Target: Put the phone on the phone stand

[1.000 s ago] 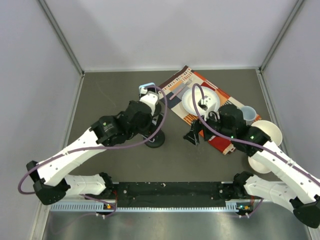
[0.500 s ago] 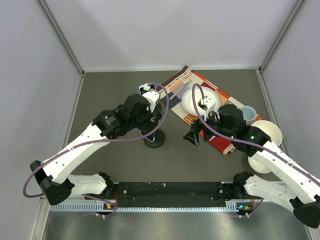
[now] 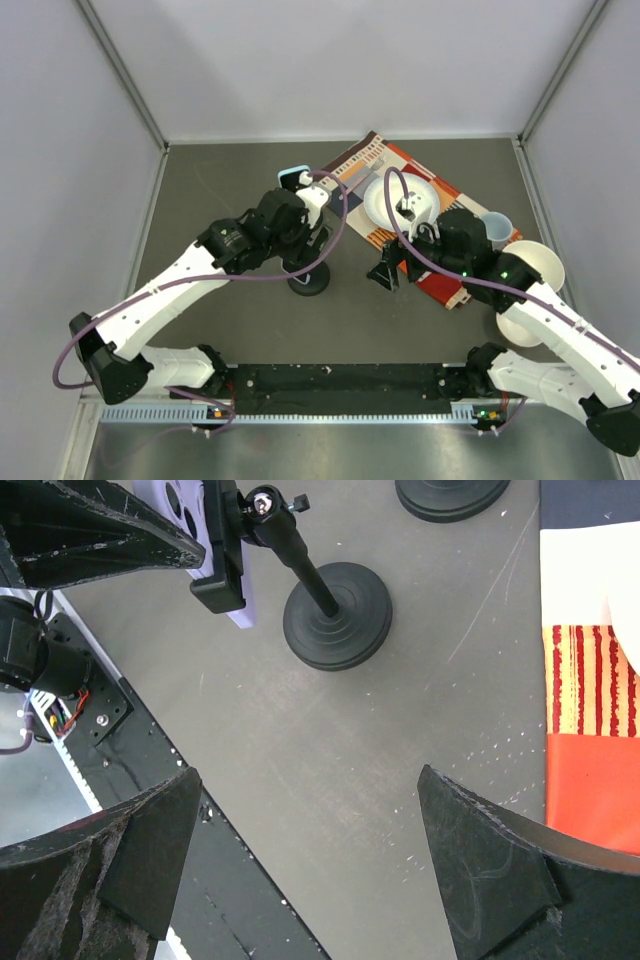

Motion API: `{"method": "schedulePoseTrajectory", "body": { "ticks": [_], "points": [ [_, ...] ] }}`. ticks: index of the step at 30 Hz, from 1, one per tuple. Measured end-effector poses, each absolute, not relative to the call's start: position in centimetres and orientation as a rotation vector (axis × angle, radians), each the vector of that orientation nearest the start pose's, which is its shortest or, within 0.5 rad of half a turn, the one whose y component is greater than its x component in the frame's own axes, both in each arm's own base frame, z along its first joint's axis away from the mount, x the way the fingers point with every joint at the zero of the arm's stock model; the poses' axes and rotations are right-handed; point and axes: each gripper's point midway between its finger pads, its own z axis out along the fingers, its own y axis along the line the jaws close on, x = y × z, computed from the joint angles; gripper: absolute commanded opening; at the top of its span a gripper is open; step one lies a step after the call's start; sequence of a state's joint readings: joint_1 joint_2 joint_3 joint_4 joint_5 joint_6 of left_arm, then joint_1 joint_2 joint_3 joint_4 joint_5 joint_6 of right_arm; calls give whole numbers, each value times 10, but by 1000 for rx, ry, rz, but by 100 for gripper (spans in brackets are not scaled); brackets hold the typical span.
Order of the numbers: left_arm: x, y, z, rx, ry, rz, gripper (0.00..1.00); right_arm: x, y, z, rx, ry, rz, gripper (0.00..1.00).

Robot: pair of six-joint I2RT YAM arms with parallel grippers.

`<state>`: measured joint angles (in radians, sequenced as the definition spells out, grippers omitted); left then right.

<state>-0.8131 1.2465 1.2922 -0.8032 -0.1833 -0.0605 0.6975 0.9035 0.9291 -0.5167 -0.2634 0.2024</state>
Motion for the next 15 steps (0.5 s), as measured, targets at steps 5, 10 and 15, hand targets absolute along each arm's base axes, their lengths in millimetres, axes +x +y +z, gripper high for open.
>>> {"method": "schedulePoseTrajectory", "body": {
  "ticks": [5, 10, 15],
  "points": [
    [248, -217, 233, 754, 2200, -222, 55, 191, 230, 237, -690, 2035, 813, 89],
    [249, -216, 233, 730, 2208, -217, 3, 191, 230, 237, -691, 2037, 812, 89],
    [249, -208, 236, 636, 2245, -178, 0, 191, 231, 235, -692, 2042, 812, 89]
  ]
}}
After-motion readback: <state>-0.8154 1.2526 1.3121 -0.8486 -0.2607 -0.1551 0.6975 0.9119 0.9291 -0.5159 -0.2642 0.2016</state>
